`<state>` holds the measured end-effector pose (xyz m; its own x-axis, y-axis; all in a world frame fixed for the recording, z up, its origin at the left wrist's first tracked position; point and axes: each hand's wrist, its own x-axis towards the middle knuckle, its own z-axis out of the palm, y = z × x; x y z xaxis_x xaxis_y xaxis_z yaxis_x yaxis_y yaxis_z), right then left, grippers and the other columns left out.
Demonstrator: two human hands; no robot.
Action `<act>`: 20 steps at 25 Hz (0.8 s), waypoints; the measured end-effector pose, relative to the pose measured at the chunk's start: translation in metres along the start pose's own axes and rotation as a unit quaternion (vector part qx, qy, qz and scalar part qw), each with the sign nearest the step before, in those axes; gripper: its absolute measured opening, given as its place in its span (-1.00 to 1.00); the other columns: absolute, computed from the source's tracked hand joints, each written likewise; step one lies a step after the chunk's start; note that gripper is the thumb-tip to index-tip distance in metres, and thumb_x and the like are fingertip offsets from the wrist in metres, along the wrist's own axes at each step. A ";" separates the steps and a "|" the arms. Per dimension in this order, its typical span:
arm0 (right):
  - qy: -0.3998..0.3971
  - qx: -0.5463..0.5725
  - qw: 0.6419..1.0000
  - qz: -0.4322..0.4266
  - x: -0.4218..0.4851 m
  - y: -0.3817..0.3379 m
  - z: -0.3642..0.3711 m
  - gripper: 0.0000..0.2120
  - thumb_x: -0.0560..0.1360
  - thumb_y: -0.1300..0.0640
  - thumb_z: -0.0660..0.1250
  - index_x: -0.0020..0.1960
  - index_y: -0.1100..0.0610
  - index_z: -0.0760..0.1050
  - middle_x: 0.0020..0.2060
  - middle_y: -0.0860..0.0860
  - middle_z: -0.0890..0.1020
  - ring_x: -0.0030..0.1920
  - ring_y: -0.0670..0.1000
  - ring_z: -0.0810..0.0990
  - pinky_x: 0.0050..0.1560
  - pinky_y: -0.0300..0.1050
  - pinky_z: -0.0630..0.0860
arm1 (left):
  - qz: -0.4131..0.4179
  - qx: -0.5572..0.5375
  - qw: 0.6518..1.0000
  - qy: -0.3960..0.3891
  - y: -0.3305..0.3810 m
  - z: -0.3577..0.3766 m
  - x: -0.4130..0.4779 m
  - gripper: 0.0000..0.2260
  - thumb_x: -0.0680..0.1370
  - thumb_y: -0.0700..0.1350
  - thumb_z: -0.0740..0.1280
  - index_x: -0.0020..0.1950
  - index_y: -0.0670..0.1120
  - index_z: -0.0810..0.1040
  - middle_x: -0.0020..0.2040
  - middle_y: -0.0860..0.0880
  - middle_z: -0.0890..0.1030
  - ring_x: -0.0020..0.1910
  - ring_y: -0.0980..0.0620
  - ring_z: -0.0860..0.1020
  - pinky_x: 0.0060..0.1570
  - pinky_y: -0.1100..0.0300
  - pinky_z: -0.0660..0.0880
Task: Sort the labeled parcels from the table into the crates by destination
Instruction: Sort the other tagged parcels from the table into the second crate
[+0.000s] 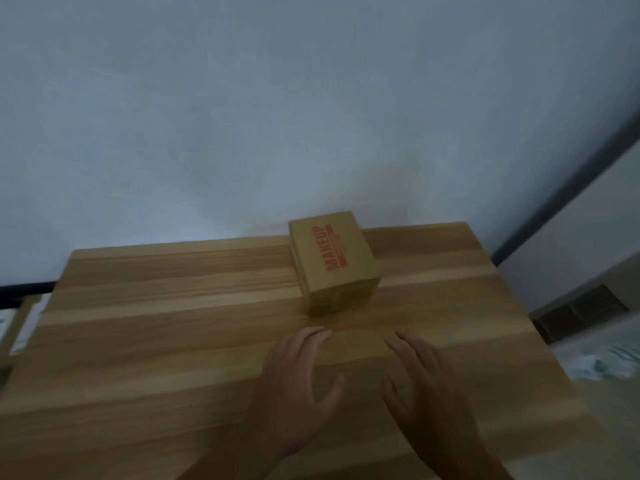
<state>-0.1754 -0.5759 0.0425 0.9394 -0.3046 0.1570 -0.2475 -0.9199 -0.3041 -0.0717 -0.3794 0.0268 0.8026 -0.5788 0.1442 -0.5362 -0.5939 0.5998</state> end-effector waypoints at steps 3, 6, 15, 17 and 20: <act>-0.006 -0.001 0.997 -0.073 0.041 0.034 0.001 -0.38 0.20 0.12 0.65 0.25 0.12 0.63 0.24 0.08 0.64 0.11 0.19 0.68 0.05 0.11 0.64 | -0.031 0.055 0.998 0.016 0.015 0.017 0.024 -0.41 0.46 0.22 0.27 0.47 0.07 0.39 0.41 0.18 0.40 0.41 0.13 0.36 0.40 0.08 0.32; -0.030 0.033 0.993 -0.108 0.083 0.070 -0.001 -0.43 0.28 0.10 0.61 0.27 0.09 0.61 0.29 0.04 0.61 0.16 0.12 0.66 0.06 0.05 0.62 | -0.094 0.082 0.992 0.017 0.039 0.033 0.049 -0.36 0.42 0.25 0.24 0.49 0.12 0.32 0.42 0.23 0.34 0.44 0.17 0.29 0.44 0.10 0.26; -0.077 0.093 0.983 -0.140 0.163 0.117 0.038 -0.35 0.39 0.02 0.55 0.44 0.03 0.45 0.43 0.02 0.46 0.36 0.09 0.51 0.27 0.06 0.51 | -0.205 0.158 0.964 0.060 0.012 0.047 0.101 -0.41 0.41 0.19 0.35 0.42 0.03 0.45 0.35 0.09 0.48 0.34 -0.01 0.44 0.34 -0.02 0.40; -0.102 0.107 0.981 -0.126 0.180 0.118 0.064 -0.21 0.45 -0.11 0.48 0.58 0.01 0.24 0.54 0.00 0.31 0.50 0.07 0.34 0.43 0.03 0.37 | -0.225 0.160 0.959 0.053 -0.018 0.059 0.115 -0.39 0.41 0.16 0.41 0.42 -0.03 0.45 0.33 0.03 0.50 0.33 -0.05 0.46 0.33 -0.02 0.42; -0.155 0.146 0.975 -0.059 0.201 0.120 0.103 0.06 0.40 -0.30 0.47 0.65 0.05 -0.03 0.59 -0.01 0.20 0.56 0.04 0.20 0.50 -0.01 0.26 | -0.233 0.134 0.963 0.034 -0.050 0.083 0.130 -0.34 0.41 0.17 0.42 0.44 -0.09 0.41 0.33 -0.02 0.50 0.31 -0.07 0.47 0.32 -0.05 0.44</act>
<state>0.0081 -0.7220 -0.0590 0.9949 -0.0708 -0.0712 -0.0986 -0.8212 -0.5621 0.0376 -0.4720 -0.0497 0.9825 -0.1830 -0.0342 -0.1556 -0.9079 0.3892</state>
